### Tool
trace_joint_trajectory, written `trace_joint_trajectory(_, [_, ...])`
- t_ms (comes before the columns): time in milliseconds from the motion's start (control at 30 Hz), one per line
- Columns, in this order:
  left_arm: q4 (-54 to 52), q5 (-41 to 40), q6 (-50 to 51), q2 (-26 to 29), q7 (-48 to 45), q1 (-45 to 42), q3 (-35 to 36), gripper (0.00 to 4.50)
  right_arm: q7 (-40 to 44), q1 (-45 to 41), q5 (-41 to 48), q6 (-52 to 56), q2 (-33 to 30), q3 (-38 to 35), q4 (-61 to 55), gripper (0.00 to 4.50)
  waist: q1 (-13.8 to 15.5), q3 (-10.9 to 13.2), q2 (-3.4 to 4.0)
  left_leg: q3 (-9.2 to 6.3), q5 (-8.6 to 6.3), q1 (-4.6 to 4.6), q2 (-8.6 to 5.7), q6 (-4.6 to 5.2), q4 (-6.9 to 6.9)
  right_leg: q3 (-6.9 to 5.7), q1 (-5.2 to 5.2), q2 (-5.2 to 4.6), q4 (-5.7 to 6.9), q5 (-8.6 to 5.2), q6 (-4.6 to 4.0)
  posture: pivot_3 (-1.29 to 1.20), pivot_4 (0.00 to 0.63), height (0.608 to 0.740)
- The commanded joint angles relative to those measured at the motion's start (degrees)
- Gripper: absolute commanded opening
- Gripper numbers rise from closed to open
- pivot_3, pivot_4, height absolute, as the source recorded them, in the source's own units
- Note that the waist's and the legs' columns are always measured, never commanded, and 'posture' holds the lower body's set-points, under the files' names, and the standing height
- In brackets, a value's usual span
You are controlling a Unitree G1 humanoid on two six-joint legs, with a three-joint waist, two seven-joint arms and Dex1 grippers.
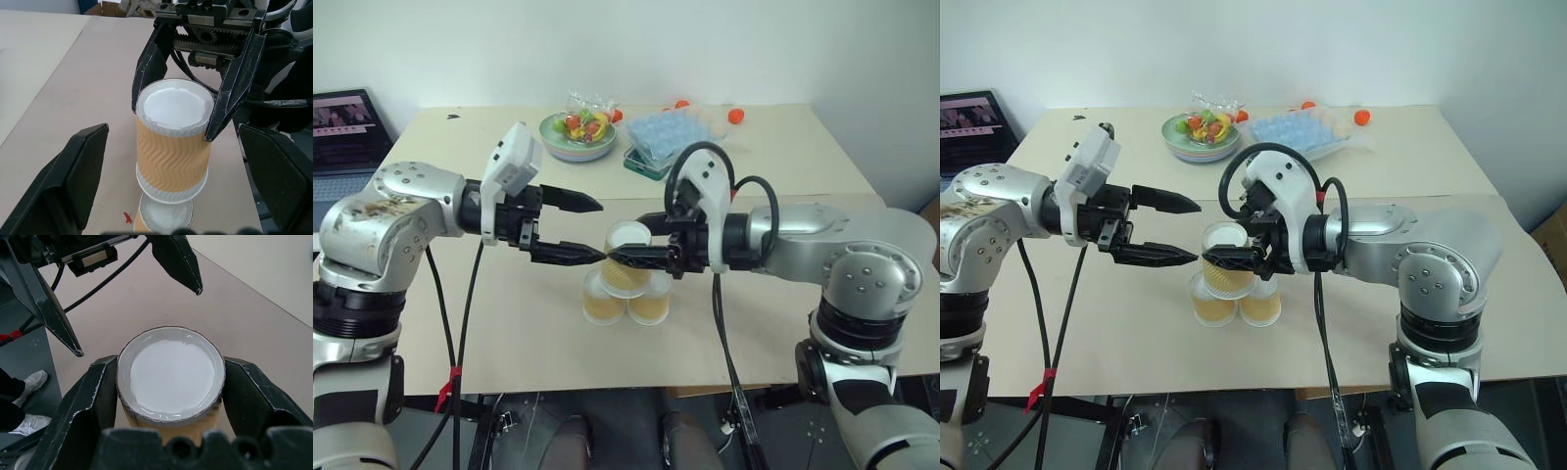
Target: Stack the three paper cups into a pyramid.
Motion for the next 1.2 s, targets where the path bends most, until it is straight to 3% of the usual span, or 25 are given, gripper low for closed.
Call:
trace_joint_trajectory(33, [-0.3, 0.4, -1.3, 0.3, -0.7, -2.0, 0.5, 4.5, 0.5, 0.0, -0.6, -2.6, -0.9, -0.2, -2.0, 2.82, 0.0, 0.0, 0.0, 0.0, 0.0, 0.0, 0.0, 0.0, 0.0, 0.0, 0.0, 0.0, 0.0, 0.0, 0.0, 0.0, 0.15, 0.74])
trace_joint_trajectory(567, [0.5, 1.3, -1.1, -0.1, -1.1, -3.5, -0.1, 4.5, 1.4, 2.7, -2.7, -6.0, -2.0, 1.6, -2.1, 2.82, 0.0, 0.0, 0.0, 0.0, 0.0, 0.0, 0.0, 0.0, 0.0, 0.0, 0.0, 0.0, 0.0, 0.0, 0.0, 0.0, 0.15, 0.74])
trace_joint_trajectory(600, [0.5, 1.3, -1.0, -0.2, -1.2, -3.5, 0.0, 4.5, 1.5, 2.7, -2.7, -6.0, -2.0, 1.5, -2.1, 3.82, 0.0, 0.0, 0.0, 0.0, 0.0, 0.0, 0.0, 0.0, 0.0, 0.0, 0.0, 0.0, -0.01, 0.0, 0.0, 0.0, 0.15, 0.74])
trace_joint_trajectory(700, [0.4, 1.5, -0.9, -0.2, -1.2, -3.5, 0.1, 4.5, 1.6, 2.7, -2.8, -5.8, -1.8, 1.3, -2.1, 4.4, 0.0, 0.0, 0.0, 0.0, 0.0, 0.0, 0.0, 0.0, 0.0, 0.0, 0.0, 0.0, -0.01, 0.0, 0.0, 0.0, 0.15, 0.74])
trace_joint_trajectory(1200, [1.5, 2.7, -1.6, -1.5, -1.2, -4.3, -0.6, 4.5, 0.9, 0.5, -0.6, -2.5, -0.1, -2.5, -0.8, 4.4, 0.0, 0.0, 0.0, 0.0, 0.0, 0.0, 0.0, 0.0, 0.0, 0.0, 0.0, 0.0, 0.0, 0.0, 0.0, 0.0, 0.15, 0.74])
